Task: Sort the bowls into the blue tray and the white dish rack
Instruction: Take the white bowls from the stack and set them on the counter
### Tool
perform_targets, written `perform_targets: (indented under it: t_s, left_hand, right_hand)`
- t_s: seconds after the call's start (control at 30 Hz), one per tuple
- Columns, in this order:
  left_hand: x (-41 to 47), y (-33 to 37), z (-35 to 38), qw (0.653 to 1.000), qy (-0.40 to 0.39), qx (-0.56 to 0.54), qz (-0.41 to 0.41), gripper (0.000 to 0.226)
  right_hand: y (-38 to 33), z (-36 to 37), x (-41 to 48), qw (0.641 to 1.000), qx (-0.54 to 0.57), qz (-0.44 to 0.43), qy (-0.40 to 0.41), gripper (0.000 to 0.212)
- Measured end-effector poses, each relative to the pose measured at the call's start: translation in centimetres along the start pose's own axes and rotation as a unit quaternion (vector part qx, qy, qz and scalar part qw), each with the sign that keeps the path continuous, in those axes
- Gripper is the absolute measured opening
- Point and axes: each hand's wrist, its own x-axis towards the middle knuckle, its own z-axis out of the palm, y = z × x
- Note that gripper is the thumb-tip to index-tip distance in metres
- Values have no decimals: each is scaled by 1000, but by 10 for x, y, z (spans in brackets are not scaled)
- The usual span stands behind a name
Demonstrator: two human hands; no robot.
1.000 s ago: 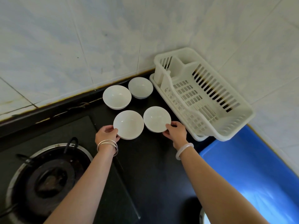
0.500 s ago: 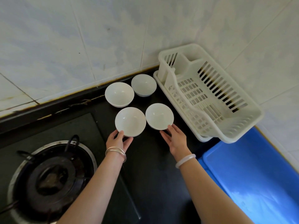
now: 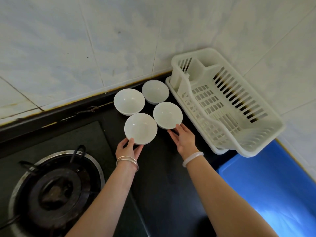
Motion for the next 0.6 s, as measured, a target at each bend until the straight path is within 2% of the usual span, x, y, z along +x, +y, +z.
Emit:
perform_targets:
  t_s: [0.2, 0.4, 0.6]
  left_hand:
    - [2, -4, -1, 1000, 5, -8, 21, 31]
    - [-1, -7, -3, 999, -10, -6, 34, 37]
    - [-14, -17, -12, 991, -46, 108, 61, 43]
  right_hand:
    - [-1, -1, -1, 1000, -14, 8, -1, 39]
    - [-2, -4, -6, 996, -87, -4, -22, 46]
    - [-6, -21, -23, 981, -185, -49, -41, 41]
